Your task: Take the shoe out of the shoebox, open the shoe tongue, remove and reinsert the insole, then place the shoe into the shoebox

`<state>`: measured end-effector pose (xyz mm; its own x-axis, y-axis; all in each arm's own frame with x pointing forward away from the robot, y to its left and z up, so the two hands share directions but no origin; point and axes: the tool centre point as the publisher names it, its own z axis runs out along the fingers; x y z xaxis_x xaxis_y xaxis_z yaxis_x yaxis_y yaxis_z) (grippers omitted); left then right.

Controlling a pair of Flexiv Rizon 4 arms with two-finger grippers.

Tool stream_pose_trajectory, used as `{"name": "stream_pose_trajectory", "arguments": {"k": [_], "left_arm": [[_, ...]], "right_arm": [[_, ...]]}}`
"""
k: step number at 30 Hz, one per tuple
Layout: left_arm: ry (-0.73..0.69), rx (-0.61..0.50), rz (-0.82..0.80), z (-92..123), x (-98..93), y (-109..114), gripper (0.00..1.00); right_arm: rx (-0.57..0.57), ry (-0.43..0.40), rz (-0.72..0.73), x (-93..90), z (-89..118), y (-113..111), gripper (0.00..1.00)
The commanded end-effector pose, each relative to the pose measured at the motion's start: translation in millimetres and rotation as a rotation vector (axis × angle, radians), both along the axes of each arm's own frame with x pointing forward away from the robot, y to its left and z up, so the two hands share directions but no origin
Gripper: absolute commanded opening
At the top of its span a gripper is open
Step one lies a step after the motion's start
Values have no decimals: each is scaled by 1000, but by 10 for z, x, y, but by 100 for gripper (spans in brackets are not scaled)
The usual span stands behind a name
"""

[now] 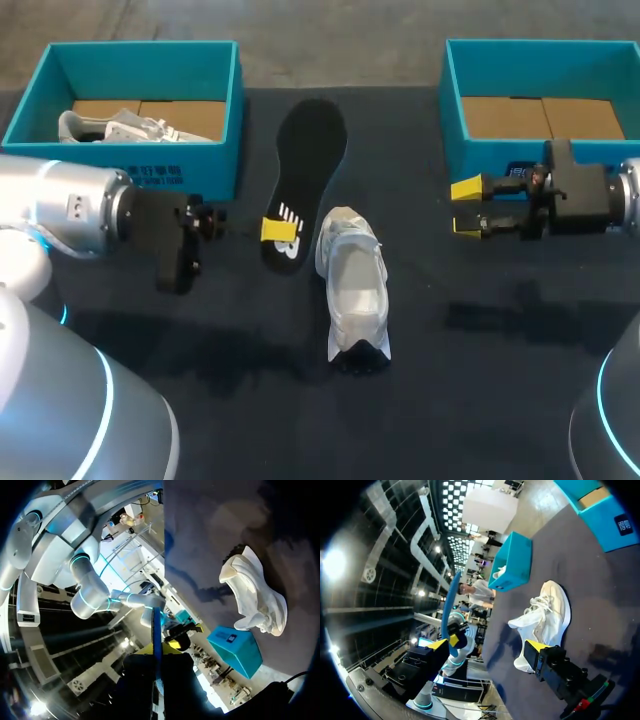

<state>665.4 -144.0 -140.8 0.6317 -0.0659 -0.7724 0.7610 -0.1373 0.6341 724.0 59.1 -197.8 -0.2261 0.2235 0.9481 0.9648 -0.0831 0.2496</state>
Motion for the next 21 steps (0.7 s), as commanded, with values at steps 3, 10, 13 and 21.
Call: {"name": "stream_pose_trajectory", "arguments": {"k": [3,10,13,21], "left_arm": [[-3,-2,0,-9,5,-10,0],[-3,-2,0,-9,5,-10,0],[-3,-2,0,-9,5,-10,0],[-3,-2,0,-9,5,-10,0]], "right_arm": [[-1,0,-2,-7,-4,9,100],[-1,0,-2,-7,-4,9,100],[12,9,-2,5,0,14,100],[43,58,-1,171,169,331,100]]}}
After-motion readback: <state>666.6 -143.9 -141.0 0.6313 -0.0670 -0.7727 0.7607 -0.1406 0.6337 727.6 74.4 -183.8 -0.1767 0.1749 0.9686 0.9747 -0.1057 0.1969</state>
